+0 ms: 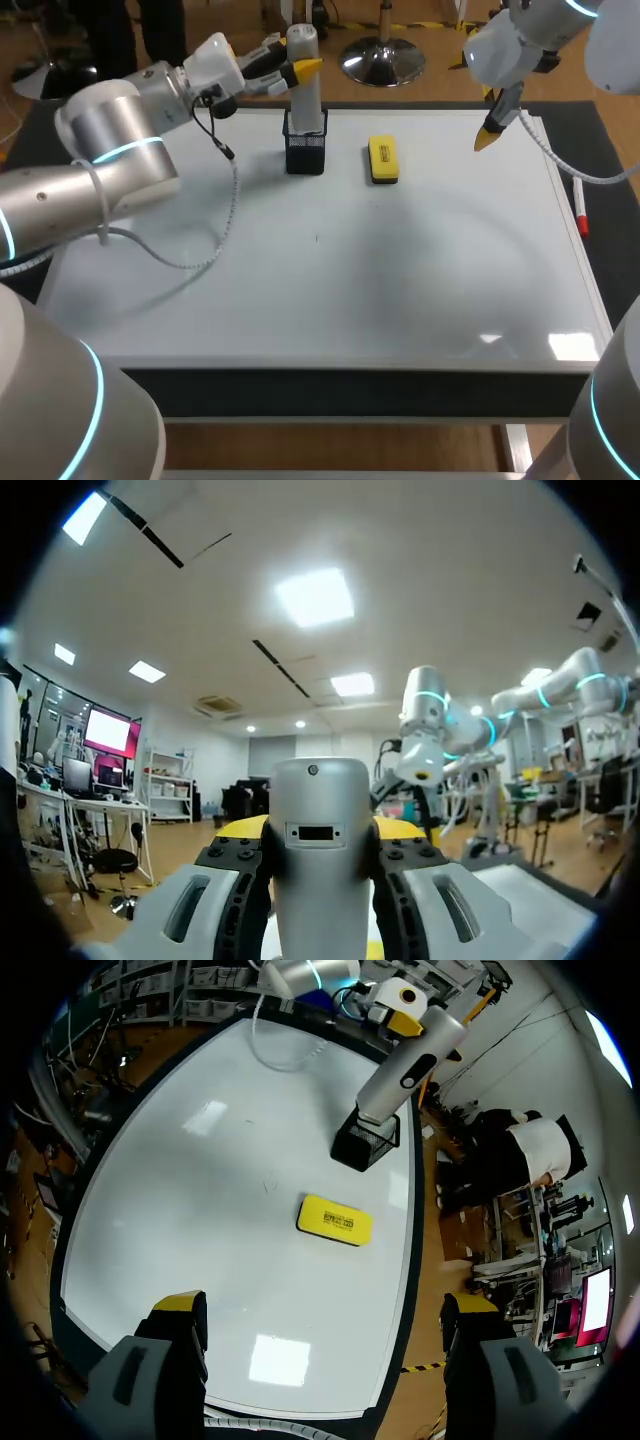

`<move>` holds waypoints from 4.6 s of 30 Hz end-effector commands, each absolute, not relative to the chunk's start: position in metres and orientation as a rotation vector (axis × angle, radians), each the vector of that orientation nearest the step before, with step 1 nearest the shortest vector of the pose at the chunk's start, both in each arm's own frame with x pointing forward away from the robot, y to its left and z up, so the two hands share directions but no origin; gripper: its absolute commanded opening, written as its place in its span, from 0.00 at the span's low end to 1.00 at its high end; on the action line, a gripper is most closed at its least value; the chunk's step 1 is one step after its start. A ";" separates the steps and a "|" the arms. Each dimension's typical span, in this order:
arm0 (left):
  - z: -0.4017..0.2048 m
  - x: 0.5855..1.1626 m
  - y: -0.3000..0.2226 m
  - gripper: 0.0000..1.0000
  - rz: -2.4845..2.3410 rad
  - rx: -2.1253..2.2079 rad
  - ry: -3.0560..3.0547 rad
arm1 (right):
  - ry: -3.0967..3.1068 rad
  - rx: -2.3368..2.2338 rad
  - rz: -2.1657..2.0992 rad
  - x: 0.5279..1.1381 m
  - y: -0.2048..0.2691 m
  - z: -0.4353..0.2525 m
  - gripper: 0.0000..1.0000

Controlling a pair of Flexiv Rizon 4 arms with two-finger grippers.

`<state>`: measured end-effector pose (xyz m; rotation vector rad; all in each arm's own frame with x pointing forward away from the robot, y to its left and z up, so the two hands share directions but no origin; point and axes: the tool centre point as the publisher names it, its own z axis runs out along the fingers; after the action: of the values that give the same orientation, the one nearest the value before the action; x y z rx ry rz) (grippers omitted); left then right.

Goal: Pick up the inspection probe, press it on each red-marked spot on the whiteboard one by one, put down the probe, pick up the eraser, and wipe off all the red marks.

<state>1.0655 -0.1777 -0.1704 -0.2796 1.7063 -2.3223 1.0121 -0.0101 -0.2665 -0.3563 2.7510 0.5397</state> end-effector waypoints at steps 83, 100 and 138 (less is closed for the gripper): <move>-0.234 1.091 -0.185 0.00 -2.558 -0.053 1.845 | 2.754 -0.358 0.535 1.012 -0.010 -0.266 1.00; -0.256 1.093 -0.187 0.00 -2.563 -0.059 1.869 | 2.754 -0.358 0.535 1.012 -0.010 -0.266 1.00; -0.251 1.100 -0.178 1.00 -2.428 0.011 1.926 | 2.754 -0.358 0.535 1.012 -0.010 -0.266 1.00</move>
<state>1.1058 -0.1807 -0.2581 0.0256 1.9116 -2.4498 1.0121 -0.0101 -0.2666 -0.3562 2.7506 0.5398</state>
